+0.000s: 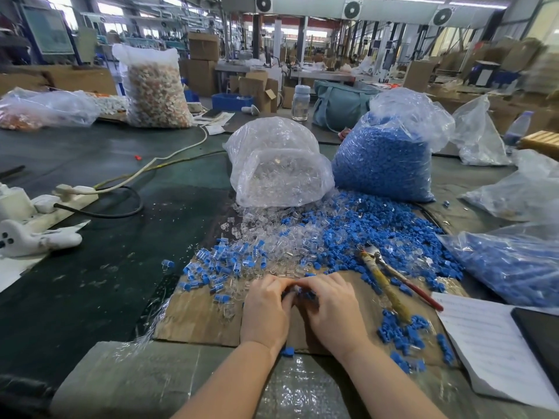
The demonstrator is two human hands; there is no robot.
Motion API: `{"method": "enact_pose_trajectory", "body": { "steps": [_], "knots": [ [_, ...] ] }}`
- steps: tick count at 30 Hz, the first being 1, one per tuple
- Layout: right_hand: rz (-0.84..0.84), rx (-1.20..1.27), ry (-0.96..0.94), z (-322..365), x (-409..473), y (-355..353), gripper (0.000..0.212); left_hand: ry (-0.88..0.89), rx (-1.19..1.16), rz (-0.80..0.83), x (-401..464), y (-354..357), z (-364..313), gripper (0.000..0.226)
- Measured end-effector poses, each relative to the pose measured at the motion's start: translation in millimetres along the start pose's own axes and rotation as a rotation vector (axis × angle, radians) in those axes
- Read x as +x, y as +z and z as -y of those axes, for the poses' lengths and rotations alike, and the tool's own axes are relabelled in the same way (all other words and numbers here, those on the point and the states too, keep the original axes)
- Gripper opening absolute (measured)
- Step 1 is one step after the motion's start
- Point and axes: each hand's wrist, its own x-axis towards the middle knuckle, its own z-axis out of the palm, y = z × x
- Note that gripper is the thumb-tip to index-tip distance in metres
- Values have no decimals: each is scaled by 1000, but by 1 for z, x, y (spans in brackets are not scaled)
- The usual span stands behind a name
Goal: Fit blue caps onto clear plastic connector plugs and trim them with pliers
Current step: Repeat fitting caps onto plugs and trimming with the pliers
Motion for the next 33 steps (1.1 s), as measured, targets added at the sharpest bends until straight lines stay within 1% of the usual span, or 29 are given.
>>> {"method": "enact_pose_trajectory", "body": {
  "steps": [4,6,7,10,14,18,23,25,27,30,33],
  "knots": [
    [-62,-144,128,-4,-6,2,12,8,28,2,1,3,1,23],
    [-79,-178,141,-5,-7,4,9,16,50,3,1,5,2,23],
    [-69,-182,142,-6,-7,5,8,20,62,7,1,5,2,23],
    [-35,-169,149,-8,-6,8,16,19,94,22,2,7,3,27],
    [-82,-167,174,-6,-7,8,18,14,104,37,2,7,3,25],
    [-144,-152,135,-7,-9,6,12,39,74,23,0,5,1,20],
    [-225,-120,69,-6,-11,5,21,51,-7,-45,-4,1,-4,18],
    [-248,-132,50,-6,-11,6,28,87,10,-36,-4,0,-4,22],
    [-253,-129,48,-6,-12,5,29,112,14,-12,-4,0,-4,25],
    [-247,-83,53,-6,-12,5,24,123,-23,11,-5,-2,-7,26],
    [-243,-10,60,-5,-13,3,19,96,-116,8,-5,-4,-9,26]
  ]
}}
